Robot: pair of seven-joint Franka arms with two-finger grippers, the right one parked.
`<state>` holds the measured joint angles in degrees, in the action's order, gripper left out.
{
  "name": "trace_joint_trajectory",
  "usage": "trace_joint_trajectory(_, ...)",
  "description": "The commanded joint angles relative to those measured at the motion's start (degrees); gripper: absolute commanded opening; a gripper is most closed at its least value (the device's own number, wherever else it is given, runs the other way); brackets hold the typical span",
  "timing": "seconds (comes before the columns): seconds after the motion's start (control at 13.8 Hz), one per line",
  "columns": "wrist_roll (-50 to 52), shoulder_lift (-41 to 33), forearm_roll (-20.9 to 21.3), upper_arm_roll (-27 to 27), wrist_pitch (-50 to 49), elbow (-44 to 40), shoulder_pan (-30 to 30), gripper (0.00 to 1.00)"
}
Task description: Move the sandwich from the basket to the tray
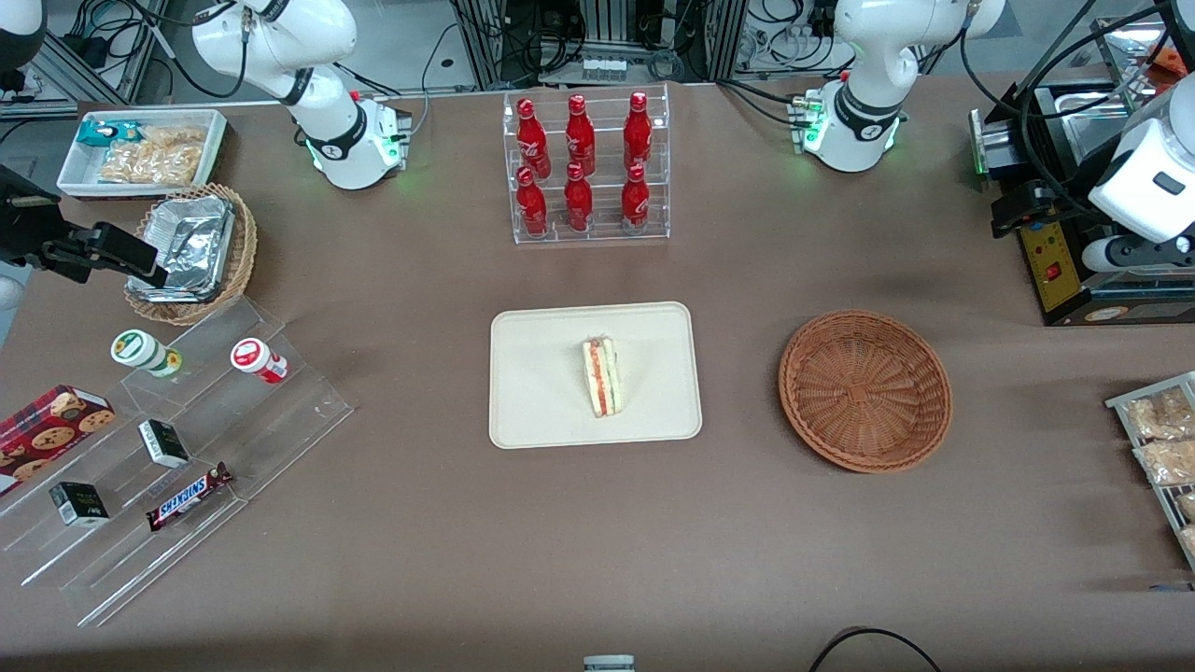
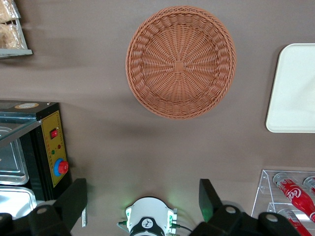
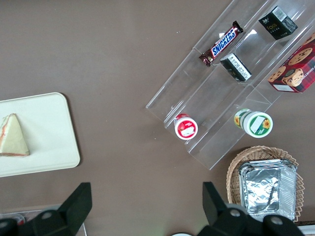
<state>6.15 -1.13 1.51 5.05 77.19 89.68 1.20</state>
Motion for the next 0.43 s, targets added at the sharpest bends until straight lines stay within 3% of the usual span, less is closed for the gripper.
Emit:
trace_joint_trajectory(0.0,-0.7,-3.7,0.2,0.8,3.7,5.6,1.2,1.00)
trace_joint_trajectory(0.36,-0.7,-4.0,-0.2,-0.9,5.5,5.7,1.3,1.00)
